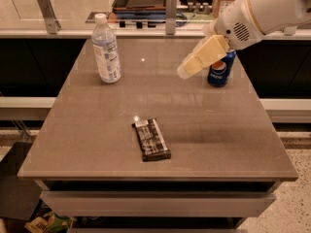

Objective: Move blue plastic bottle near rxbar chocolate

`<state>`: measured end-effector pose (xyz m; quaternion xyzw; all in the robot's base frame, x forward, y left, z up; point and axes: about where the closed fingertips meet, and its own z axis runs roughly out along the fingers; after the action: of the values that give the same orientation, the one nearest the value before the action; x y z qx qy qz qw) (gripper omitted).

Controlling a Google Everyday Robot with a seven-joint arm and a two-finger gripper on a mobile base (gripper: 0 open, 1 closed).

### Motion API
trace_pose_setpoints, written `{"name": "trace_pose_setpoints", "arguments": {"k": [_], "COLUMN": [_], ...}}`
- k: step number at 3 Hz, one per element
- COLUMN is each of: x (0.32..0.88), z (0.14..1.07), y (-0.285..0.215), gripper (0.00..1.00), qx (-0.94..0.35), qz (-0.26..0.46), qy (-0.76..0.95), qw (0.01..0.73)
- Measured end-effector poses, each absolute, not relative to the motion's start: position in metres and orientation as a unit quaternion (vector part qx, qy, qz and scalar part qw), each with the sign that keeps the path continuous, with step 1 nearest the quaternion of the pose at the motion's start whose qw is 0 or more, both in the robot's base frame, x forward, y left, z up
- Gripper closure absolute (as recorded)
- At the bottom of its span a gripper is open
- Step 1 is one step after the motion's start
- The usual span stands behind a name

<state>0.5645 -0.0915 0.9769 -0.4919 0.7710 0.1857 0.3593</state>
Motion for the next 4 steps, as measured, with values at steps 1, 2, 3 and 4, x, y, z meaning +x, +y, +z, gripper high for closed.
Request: {"name": "trace_pose_setpoints", "arguments": {"k": [1,2,3,4], "x": [0.579,0.601,0.624,0.639], "z": [0.957,0.930,0.917,0.912], "y": [-0.068,-0.041,-0.018,0.001], "gripper": [0.00,0.00,0.00,0.00], "qx": [-0.500,-0.505,-0.505,-0.491], "qz": [0.213,0.236,0.245,0.245], "qy": [0.756,0.745,0.740,0.748], "qw": [0.364,0.366,0.371,0.374]}}
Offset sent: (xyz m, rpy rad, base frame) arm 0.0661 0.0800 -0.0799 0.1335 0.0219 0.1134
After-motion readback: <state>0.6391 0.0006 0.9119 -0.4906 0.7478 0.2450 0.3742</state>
